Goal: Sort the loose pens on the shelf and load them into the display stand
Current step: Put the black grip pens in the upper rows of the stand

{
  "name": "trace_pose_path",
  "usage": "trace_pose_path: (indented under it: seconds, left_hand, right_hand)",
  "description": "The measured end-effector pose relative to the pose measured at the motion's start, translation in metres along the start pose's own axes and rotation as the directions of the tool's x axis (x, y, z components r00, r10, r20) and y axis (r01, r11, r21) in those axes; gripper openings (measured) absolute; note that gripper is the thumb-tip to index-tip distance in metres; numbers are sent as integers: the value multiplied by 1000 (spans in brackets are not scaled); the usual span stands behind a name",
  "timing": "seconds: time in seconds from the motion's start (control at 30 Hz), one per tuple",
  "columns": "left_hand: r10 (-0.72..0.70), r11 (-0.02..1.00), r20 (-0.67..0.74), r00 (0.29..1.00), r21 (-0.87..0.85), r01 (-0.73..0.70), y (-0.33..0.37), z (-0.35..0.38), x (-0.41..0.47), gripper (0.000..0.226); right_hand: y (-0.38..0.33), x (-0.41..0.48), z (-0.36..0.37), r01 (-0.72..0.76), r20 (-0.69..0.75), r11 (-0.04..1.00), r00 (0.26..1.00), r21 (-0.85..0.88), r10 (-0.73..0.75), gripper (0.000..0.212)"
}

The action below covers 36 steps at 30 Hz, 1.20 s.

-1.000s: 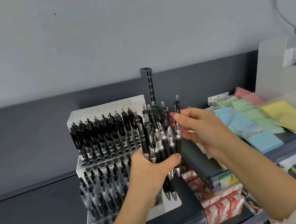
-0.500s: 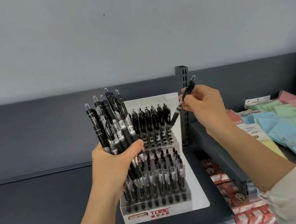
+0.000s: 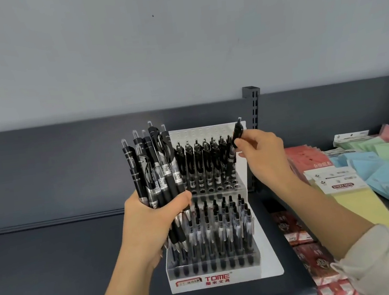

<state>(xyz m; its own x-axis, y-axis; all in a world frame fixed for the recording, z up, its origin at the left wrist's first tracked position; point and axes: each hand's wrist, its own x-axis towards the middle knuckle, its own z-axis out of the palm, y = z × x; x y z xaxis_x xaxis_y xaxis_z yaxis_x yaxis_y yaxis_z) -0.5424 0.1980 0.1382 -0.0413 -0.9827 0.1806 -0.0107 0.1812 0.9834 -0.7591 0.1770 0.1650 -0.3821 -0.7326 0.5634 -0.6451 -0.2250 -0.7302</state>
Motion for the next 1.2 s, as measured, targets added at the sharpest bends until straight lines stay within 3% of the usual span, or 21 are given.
trace_pose_path:
  seconds: [0.13,0.3,0.5,0.67,0.83,0.93,1.03,1.1,1.2]
  left_hand:
    - [-7,1000,18,1000,-13,7,-1,-1,0,22]
    - [-13,1000,27,1000,-23,14,-4,-4,2,23]
    - [-45,999,44,998,-23,47,-5,-4,2,24]
    - [-51,999,56,997,-14,51,-4,-4,1,24]
    - [-38,999,75,996,-26,40,-4,-4,-3,24]
    - [-31,999,90,995,-27,34,-3,-3,-5,23]
    - [-2,1000,111,994,-5,2,-3,0,-5,26]
    - [20,1000,141,990,11,-22,-2,1,-6,30]
    - [40,997,210,977,54,-53,-1,3,-11,31]
  right_hand:
    - [-5,-2,-2,40,0,998,999,-58,-40,13]
    - [8,-2,6,-16,150,974,987,-227,52,17]
    - [9,1,10,-16,167,959,984,-283,65,24]
    - [12,6,11,-13,270,943,957,-332,108,27]
    - [6,-1,2,-15,229,925,967,-380,110,33]
    - [-15,-20,-5,9,134,965,991,-263,27,26]
    - [-39,-38,0,31,261,995,965,-93,-5,25]
    - [-50,-43,7,-26,354,998,935,50,6,26]
    - [-59,-41,13,-188,384,947,920,260,78,26]
